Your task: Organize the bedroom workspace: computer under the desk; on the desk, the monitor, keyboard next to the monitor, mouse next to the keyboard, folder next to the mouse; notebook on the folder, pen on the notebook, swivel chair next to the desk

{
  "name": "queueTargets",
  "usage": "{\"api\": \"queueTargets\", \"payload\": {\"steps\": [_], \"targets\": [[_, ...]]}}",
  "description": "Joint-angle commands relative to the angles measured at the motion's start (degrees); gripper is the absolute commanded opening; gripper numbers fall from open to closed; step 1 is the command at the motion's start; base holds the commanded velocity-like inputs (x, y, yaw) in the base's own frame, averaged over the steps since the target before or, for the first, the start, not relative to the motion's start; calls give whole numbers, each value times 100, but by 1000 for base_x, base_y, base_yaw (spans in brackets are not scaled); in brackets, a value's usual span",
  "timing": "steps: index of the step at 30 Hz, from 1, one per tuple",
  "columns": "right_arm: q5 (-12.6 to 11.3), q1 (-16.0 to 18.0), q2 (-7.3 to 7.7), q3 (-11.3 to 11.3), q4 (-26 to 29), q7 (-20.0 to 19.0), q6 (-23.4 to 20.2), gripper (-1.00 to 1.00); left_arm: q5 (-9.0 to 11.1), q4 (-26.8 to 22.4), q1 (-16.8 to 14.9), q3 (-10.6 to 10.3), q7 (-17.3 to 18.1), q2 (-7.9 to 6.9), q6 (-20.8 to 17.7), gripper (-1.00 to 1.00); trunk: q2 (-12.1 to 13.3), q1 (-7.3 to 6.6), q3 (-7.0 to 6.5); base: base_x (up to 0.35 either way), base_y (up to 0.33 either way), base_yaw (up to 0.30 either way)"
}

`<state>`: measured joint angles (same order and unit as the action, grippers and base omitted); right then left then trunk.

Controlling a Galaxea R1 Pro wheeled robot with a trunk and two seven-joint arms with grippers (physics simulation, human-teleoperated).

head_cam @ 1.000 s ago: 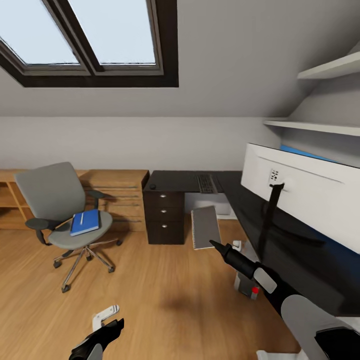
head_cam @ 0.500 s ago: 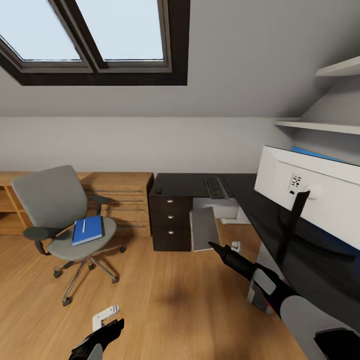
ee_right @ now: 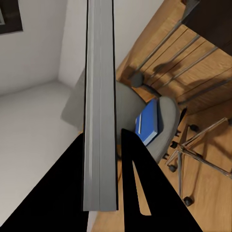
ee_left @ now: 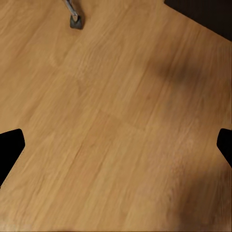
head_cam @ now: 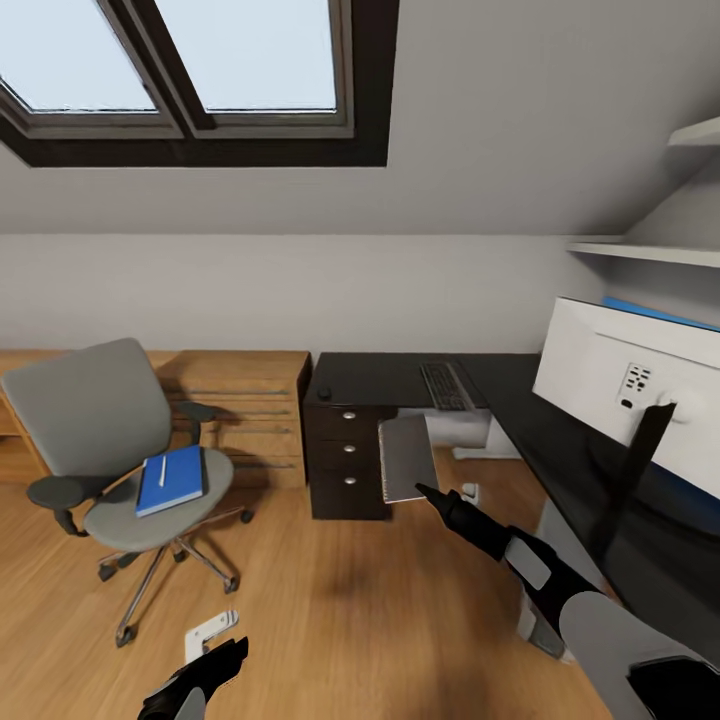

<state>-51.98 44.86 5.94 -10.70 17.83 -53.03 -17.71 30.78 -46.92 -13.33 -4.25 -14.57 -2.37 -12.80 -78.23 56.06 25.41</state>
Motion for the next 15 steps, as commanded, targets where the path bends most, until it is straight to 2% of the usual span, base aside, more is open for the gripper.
{"api": "queueTargets", "payload": {"steps": [1, 8, 15], "targets": [[-76, 5, 4, -17, 1, -14, -63, -100, 57, -10, -3, -32, -54, -8, -12, 100, -3, 3, 6, 312, 104, 0], [-76, 5, 5, -16, 1, -22, -59, -100, 53, -10, -3, -32, -54, -5, -12, 100, -3, 3, 6, 316, 65, 0], [-76, 5, 4, -17, 1, -15, -50, -100, 51, -5, -3, -32, -54, -4, -12, 100, -3, 3, 6, 319, -33, 0]]}}
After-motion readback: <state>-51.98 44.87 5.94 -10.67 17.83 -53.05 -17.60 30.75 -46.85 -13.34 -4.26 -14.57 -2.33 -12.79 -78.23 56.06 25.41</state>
